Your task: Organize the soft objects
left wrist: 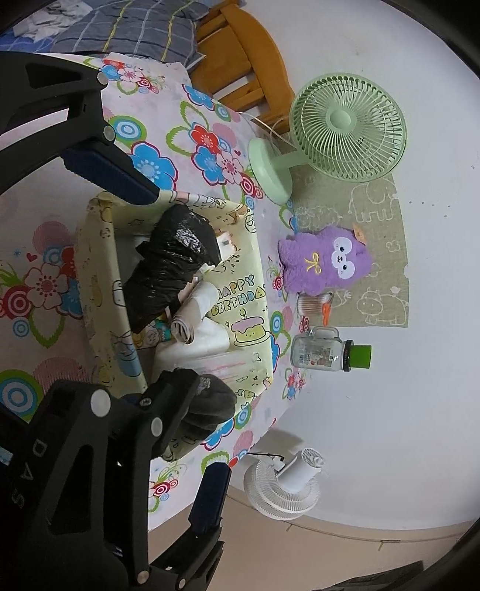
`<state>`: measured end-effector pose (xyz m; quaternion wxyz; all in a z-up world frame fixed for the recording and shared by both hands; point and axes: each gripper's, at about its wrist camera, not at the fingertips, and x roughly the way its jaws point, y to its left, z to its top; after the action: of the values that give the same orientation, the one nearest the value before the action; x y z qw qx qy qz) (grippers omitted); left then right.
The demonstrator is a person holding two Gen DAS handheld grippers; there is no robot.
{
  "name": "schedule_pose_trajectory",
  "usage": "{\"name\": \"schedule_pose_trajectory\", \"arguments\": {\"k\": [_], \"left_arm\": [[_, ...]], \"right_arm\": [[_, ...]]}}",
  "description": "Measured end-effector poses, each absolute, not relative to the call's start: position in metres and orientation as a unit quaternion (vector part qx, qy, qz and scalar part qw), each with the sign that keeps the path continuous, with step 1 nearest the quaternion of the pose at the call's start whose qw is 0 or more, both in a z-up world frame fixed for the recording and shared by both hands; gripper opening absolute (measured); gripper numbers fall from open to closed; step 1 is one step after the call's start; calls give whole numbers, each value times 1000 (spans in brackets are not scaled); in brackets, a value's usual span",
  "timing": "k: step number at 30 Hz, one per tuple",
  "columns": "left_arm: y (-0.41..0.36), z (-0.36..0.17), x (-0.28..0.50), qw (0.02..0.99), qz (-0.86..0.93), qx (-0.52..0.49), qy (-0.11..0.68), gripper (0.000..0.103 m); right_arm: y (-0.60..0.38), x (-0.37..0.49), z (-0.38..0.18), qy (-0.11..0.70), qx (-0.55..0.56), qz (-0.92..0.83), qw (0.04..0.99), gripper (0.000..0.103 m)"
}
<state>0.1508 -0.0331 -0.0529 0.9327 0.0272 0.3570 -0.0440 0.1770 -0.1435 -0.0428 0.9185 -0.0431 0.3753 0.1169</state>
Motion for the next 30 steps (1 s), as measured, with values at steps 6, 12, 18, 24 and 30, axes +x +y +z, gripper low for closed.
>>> {"name": "schedule_pose_trajectory", "arguments": {"k": [6,12,18,24,30], "left_arm": [[-34,-53,139,934,-44,29,353,103],[-33,-50,128,936,-40,28,348,103],[-32,-46,114,940,-37,23,339,103],[-30,-40,100,944,-28,20,328,103],[-26,-35,85,948,-12,12,319,103]], "right_arm": [[-149,166,-41,372,-40,110,921,85],[-156,153,-40,367,-36,103,924,85],[-163,139,-36,358,-34,97,928,85],[-171,123,-29,345,-32,91,934,85],[-177,106,-24,332,-31,88,939,85]]}}
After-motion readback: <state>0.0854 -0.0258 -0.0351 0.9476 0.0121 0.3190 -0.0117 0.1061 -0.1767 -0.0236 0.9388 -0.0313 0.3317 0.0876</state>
